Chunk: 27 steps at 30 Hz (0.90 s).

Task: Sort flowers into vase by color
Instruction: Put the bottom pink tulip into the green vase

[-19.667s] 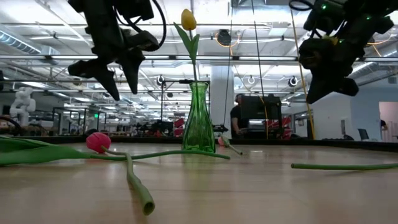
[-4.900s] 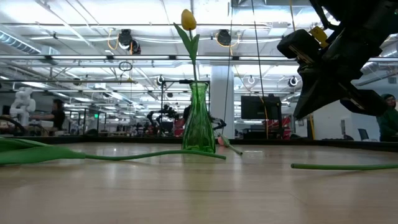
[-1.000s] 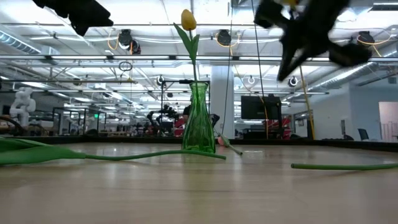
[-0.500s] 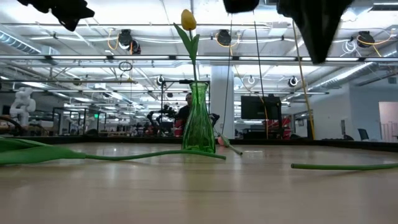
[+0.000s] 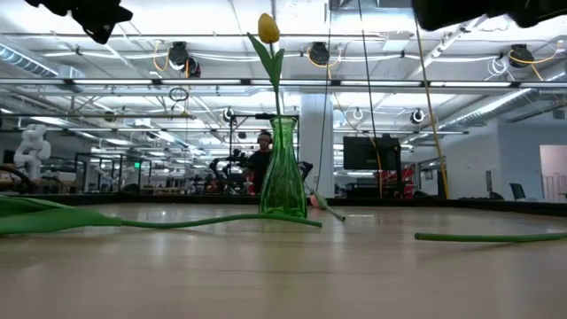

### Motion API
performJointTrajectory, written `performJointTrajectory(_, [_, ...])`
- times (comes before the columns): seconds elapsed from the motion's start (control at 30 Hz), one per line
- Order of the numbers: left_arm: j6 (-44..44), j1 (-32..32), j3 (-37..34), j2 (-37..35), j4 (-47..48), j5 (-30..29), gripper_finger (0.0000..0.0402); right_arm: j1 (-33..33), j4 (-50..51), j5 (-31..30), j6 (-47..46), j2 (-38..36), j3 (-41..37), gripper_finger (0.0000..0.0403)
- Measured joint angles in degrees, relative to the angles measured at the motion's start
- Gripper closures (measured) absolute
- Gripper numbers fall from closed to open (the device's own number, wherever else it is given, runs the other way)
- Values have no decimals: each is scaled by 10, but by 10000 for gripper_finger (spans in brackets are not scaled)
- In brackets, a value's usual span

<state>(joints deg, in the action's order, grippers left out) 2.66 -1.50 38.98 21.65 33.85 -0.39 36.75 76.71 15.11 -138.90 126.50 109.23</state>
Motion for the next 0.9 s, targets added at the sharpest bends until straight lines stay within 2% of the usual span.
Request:
performJointTrajectory(0.27, [1, 0, 0, 0, 0, -36, 256, 23, 39, -29, -2, 0, -1, 270])
performJointTrajectory(0.37, [1, 0, 0, 0, -1, -43, 256, 22, 24, -32, -11, 0, -24, 258])
performJointTrajectory(0.5, [1, 0, 0, 0, -1, -44, 256, 18, -46, -33, -12, 0, -74, 255])
performJointTrajectory(0.67, [14, 0, 0, 0, -1, -44, 256, 13, -140, -70, -8, 0, -120, 263])
performJointTrajectory(0.9, [15, 0, 0, 0, -4, -46, 256, 3, -157, -92, 1, 0, -120, 266])
